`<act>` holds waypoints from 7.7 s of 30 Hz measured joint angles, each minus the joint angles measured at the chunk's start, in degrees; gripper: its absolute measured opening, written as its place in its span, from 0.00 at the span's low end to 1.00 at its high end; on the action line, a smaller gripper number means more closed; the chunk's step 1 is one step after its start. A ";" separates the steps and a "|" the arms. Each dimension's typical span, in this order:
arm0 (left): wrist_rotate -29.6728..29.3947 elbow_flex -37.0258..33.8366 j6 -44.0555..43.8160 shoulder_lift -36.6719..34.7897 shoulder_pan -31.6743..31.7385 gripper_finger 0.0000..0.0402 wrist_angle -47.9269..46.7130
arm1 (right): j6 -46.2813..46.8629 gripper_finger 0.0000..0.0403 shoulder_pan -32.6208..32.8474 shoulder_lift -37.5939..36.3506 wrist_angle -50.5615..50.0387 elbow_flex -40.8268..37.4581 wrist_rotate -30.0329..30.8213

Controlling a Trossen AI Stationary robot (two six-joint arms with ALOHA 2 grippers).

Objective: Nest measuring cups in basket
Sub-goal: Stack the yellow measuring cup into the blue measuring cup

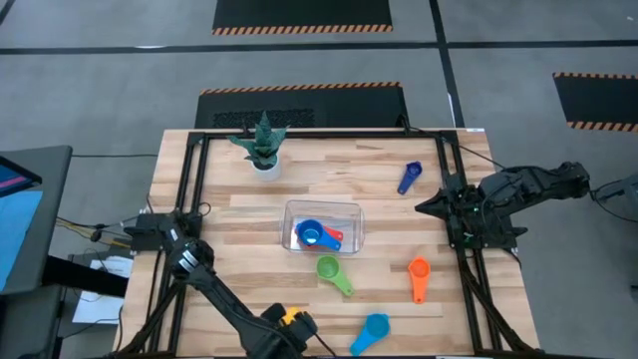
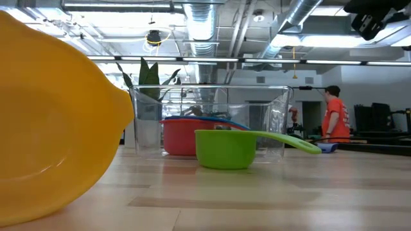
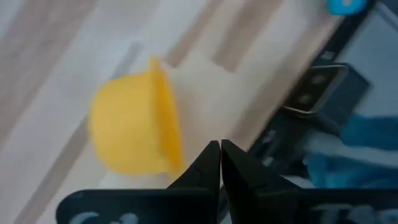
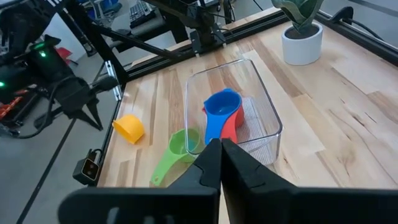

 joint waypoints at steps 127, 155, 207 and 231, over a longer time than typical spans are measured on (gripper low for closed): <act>10.50 -68.93 47.22 -34.69 15.17 0.45 32.86 | 3.13 0.10 -0.02 0.04 -5.43 -0.02 1.57; 14.45 -68.93 -45.77 -33.97 12.22 0.20 39.37 | 3.02 0.10 -0.02 0.03 -6.89 -0.02 1.48; 2.55 -55.78 87.37 -25.55 13.28 0.06 39.03 | 9.18 0.10 0.00 0.04 -11.31 0.00 -1.51; 11.79 -55.67 5.13 -24.90 11.19 0.00 30.61 | 9.03 0.10 0.00 0.00 -11.38 0.00 -3.26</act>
